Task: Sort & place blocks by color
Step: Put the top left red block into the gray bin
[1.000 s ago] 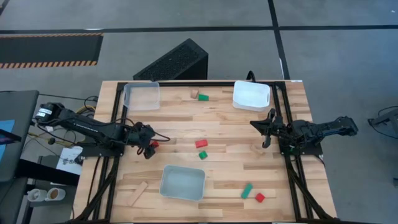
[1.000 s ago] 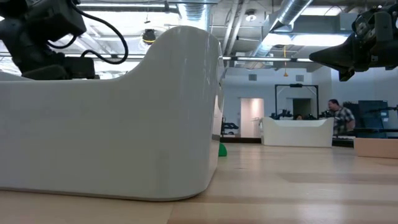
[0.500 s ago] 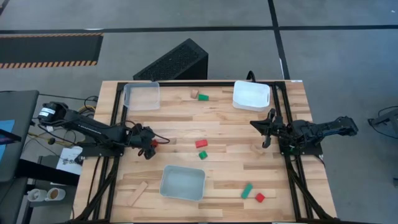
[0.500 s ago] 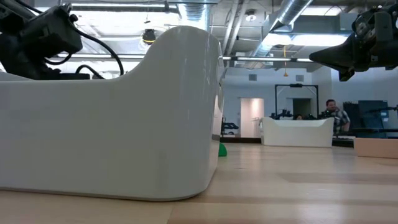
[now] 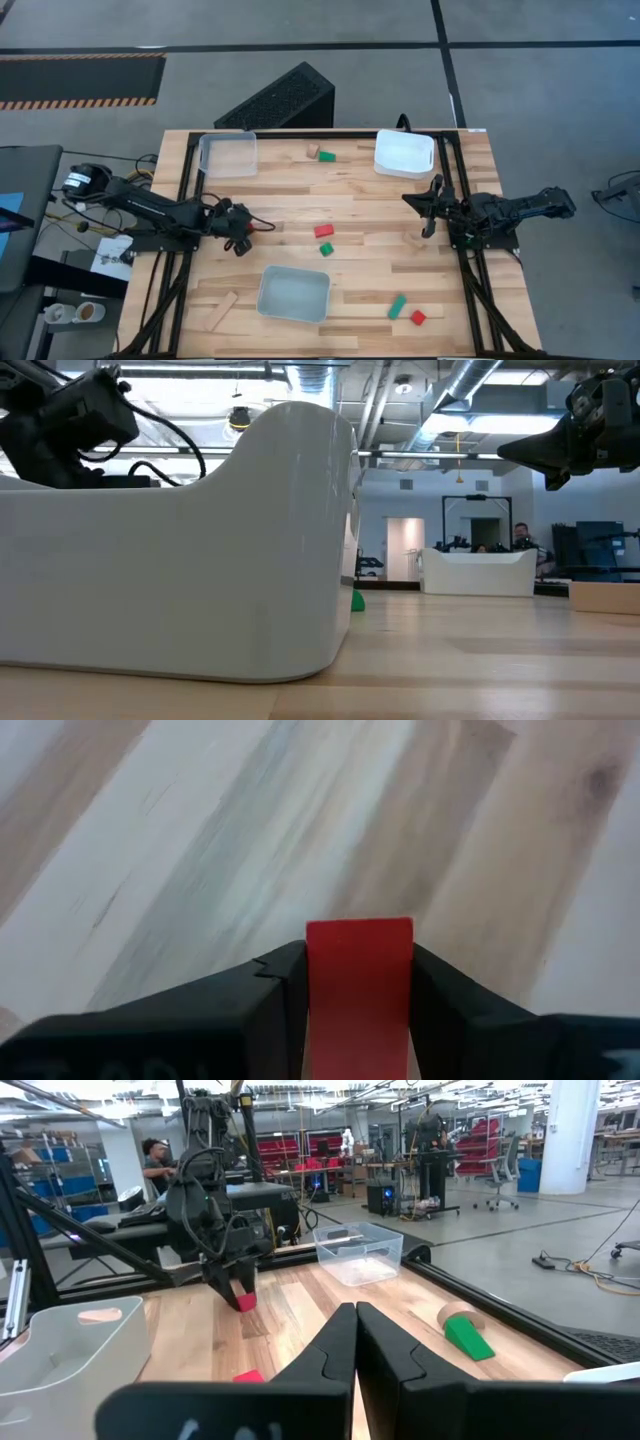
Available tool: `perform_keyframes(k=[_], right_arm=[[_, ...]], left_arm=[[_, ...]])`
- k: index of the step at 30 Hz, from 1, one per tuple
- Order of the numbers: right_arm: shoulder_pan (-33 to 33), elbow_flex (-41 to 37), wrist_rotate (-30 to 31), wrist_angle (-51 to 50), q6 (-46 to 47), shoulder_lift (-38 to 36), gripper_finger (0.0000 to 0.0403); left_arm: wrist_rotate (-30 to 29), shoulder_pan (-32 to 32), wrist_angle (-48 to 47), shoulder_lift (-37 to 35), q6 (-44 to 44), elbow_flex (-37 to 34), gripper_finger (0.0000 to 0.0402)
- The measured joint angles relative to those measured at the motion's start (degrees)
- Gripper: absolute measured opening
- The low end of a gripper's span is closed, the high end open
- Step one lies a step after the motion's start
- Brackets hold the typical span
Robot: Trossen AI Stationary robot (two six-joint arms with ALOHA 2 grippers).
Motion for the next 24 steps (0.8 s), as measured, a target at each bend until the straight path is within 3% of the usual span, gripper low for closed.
perform_keyframes(k=[6, 13, 18, 24], right_arm=[[0.00, 0.01, 0.01, -0.08, 0.01, 0.01, 0.0027], [-0.01, 0.01, -0.01, -0.07, 0.01, 0.01, 0.0027], [0.00, 0.01, 0.01, -0.05, 0.01, 0.01, 0.0027], [0.00, 0.01, 0.00, -0.03, 0.01, -0.01, 0.0027]], left_arm=[[-0.85, -3.64, 0.80, -5.57, 4.64, 7.74, 0.0095], [0.04, -16.18, 17.12, -7.80, 15.76, 11.57, 0.0095], [-1.65, -23.99, 27.52, -2.24, 15.61, 11.79, 0.0095], [-1.11, -27.53, 32.92, 9.37, 12.31, 12.82, 0.0095]])
